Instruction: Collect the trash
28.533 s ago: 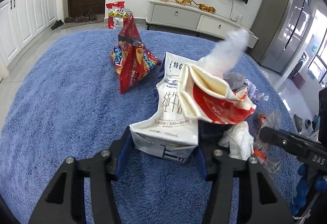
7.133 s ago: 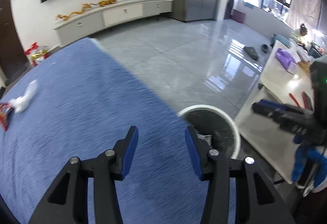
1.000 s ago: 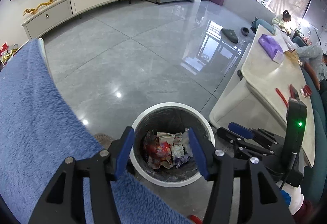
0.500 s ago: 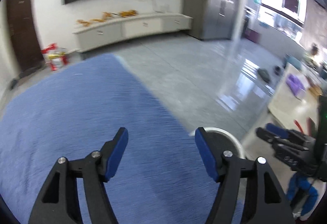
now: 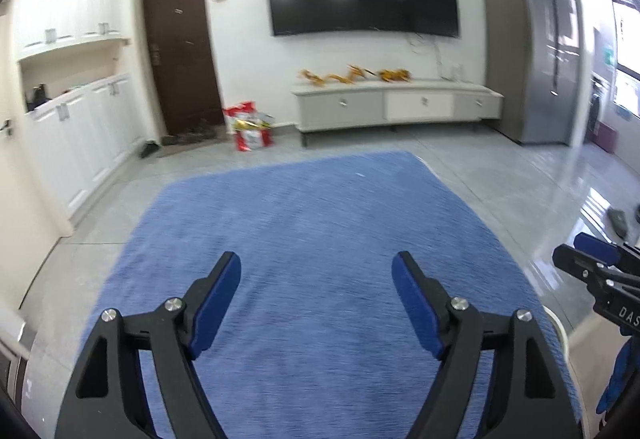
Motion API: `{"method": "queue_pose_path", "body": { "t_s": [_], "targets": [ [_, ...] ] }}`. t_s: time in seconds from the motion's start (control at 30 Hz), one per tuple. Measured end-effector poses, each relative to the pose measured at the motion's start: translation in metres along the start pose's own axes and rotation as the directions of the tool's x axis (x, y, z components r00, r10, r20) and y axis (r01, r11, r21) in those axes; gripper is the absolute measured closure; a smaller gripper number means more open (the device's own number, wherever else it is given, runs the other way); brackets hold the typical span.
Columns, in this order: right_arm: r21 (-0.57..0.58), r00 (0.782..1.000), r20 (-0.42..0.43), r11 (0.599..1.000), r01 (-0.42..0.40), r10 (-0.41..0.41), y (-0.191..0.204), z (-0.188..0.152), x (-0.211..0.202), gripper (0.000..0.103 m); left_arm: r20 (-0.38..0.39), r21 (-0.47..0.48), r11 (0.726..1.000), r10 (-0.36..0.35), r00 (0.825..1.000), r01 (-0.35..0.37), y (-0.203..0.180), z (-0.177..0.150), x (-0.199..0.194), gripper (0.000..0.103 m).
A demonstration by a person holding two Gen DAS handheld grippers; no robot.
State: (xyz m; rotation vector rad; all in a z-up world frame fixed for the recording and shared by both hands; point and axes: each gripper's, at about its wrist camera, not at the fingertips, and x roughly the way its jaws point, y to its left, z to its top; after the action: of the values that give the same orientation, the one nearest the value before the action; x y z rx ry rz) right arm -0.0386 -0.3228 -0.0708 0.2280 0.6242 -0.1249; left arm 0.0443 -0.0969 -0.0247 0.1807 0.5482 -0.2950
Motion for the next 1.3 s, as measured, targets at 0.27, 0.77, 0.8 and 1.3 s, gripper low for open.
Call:
{"method": "queue_pose_path", "body": {
  "t_s": [0.27,0.77,0.8,1.3],
  "targets": [
    [-0.089,0.998,0.048,0.996,-0.028,0.032,0.045,0.014,-0.005,0.042,0.047,-0.044,0.997,0.057,0.997,-0.055,0.025,0.002,-0.020,0.023],
    [-0.062,0.994,0.105,0.997,0.039,-0.032,0.044,0.017,-0.019,0.023,0.122,-0.059,0.996,0.068,0.990,-0.062,0.023,0.011,-0.040,0.011],
    [-0.062,0.994,0.106,0.997,0.045,-0.038,0.043,0.018,-0.018,0.022,0.123,-0.058,0.996,0.070,0.990,-0.063,0.022,0.012,-0.040,0.010],
    [-0.061,0.978,0.158,0.987,0.148,-0.137,0.041,0.020,-0.026,0.005,0.144,-0.083,0.994,0.078,0.987,-0.067,0.024,0.010,-0.044,0.008]
  ]
}}
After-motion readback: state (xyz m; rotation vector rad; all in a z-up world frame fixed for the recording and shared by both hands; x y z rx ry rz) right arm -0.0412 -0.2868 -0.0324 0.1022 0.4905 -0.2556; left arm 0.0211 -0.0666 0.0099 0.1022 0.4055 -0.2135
